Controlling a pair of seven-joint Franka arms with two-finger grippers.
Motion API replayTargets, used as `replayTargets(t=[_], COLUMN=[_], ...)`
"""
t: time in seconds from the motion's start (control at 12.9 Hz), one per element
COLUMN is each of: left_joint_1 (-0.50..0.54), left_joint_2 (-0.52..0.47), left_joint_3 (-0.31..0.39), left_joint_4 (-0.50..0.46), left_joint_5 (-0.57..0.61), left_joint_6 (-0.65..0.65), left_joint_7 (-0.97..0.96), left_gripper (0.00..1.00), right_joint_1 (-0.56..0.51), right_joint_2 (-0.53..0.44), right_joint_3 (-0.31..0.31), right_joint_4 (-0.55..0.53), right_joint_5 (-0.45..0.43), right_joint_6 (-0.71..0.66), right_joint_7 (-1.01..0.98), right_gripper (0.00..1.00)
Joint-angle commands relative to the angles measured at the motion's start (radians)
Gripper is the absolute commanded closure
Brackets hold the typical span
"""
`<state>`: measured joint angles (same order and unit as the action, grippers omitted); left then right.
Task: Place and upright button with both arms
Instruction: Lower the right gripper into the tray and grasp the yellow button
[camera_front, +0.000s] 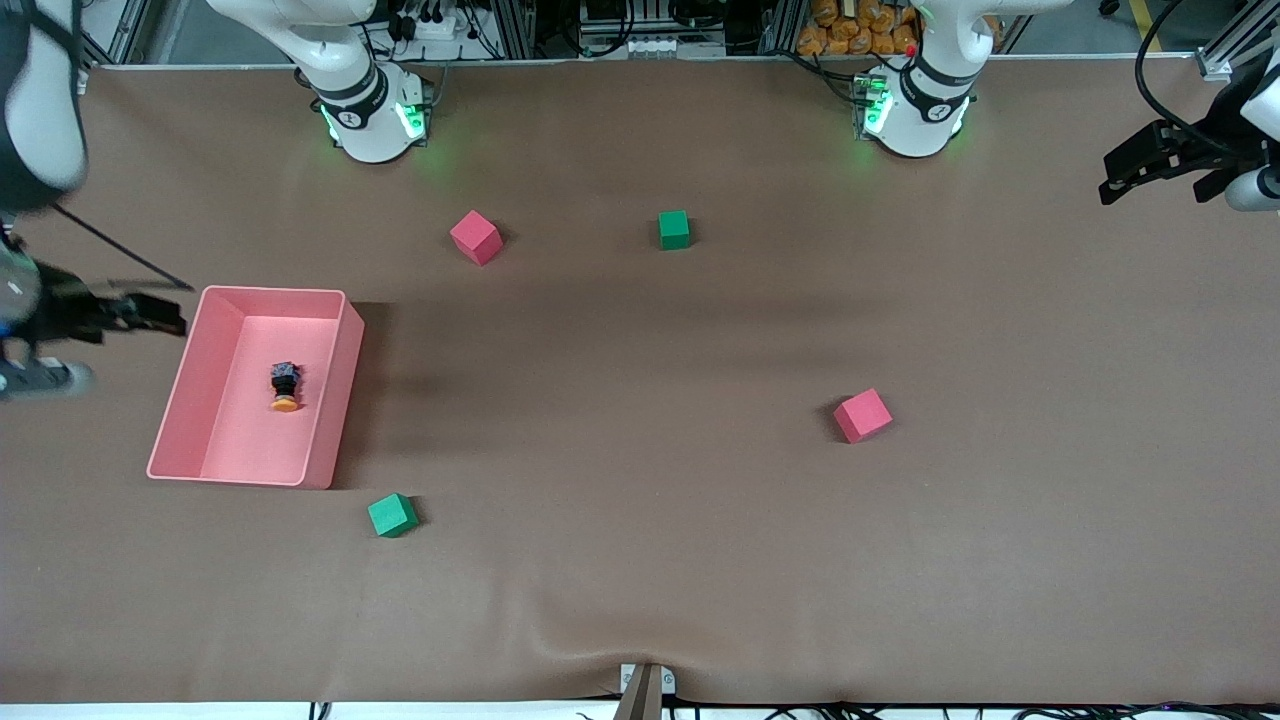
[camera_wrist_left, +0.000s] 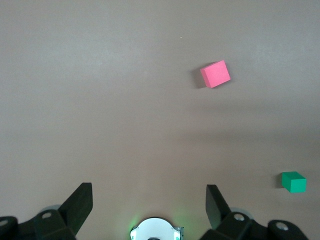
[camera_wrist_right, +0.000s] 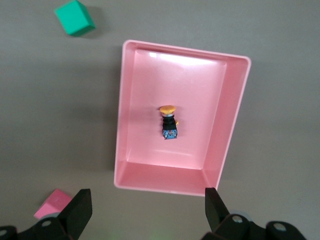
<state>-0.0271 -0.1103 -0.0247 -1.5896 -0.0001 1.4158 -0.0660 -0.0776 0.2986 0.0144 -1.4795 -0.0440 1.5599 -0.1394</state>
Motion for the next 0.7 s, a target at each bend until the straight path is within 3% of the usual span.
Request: replayTargets(t=[0.0, 0.31, 0.62], left_joint_1=[0.004, 0.004, 0.004], left_joint_2=[0.014, 0.017, 0.017], left_joint_3=[-0.004, -0.006, -0.004], left_joint_4=[0.019, 0.017, 0.011], left_joint_5=[0.022, 0.022, 0.022], left_joint_6=[-0.012, -0.012, -0.009], left_joint_7=[0.017, 0.015, 0.015], left_gripper=[0.0, 0.0, 0.0], right_joint_1=[-0.051, -0.109, -0.139], right_joint_2=[0.047, 0.05, 0.132], right_joint_3=[0.007, 0.007, 0.007], right_joint_4=[-0.12, -0.384, -0.433], right_joint_5=[0.032, 0.068, 0.068], right_joint_6=[0.142, 0.424, 0.575], right_joint_7=[-0.003, -0.044, -0.105], right_gripper=[0.0, 0.0, 0.0])
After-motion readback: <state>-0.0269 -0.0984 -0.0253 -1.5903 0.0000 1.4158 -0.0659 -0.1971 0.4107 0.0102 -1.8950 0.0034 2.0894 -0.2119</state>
